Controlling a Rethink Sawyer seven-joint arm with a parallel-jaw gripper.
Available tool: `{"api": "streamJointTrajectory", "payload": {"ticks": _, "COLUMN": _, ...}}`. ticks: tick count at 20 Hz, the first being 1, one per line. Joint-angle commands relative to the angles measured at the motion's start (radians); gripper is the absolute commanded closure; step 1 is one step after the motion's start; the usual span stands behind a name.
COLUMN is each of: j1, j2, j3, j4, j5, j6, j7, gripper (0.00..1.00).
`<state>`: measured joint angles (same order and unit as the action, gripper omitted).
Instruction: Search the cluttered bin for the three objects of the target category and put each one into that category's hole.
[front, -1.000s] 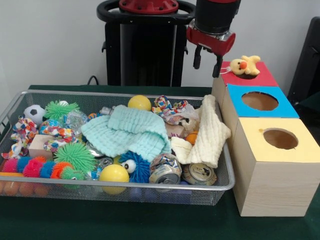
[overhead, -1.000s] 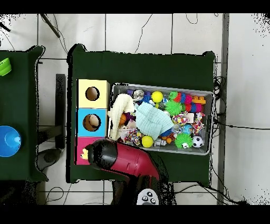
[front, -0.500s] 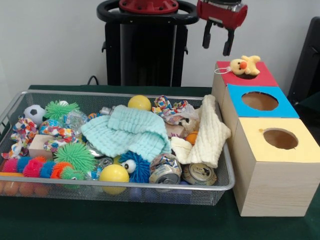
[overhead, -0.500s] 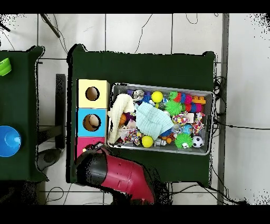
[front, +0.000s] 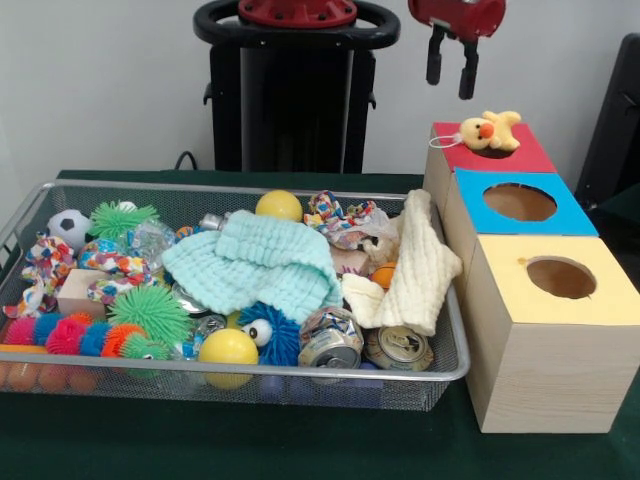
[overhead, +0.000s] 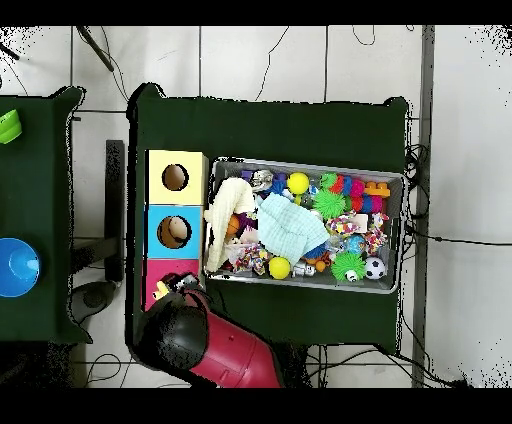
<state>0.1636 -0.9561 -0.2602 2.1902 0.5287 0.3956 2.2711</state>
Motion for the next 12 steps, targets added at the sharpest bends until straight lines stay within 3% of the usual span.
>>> {"api": "streamJointTrajectory", "payload": {"ticks": 1, "j1": -0.124, "j2": 0.033, "j3": 0.272, "j4": 0.217, "j5": 0.151, "j6": -0.337, "j7": 0.348, "gripper": 0.00}}
{"api": "streamJointTrajectory", "payload": {"ticks": 4, "j1": -0.109, "j2": 0.091, "j3": 0.272, "j4": 0.164, "j5": 0.142, "j6": -0.363, "j7": 0.381, "gripper": 0.00}}
{"api": "streamJointTrajectory", "payload": {"ticks": 12, "j1": -0.146, "j2": 0.127, "j3": 0.326, "j4": 0.148, "j5": 0.121, "j6": -0.450, "j7": 0.439, "gripper": 0.00}}
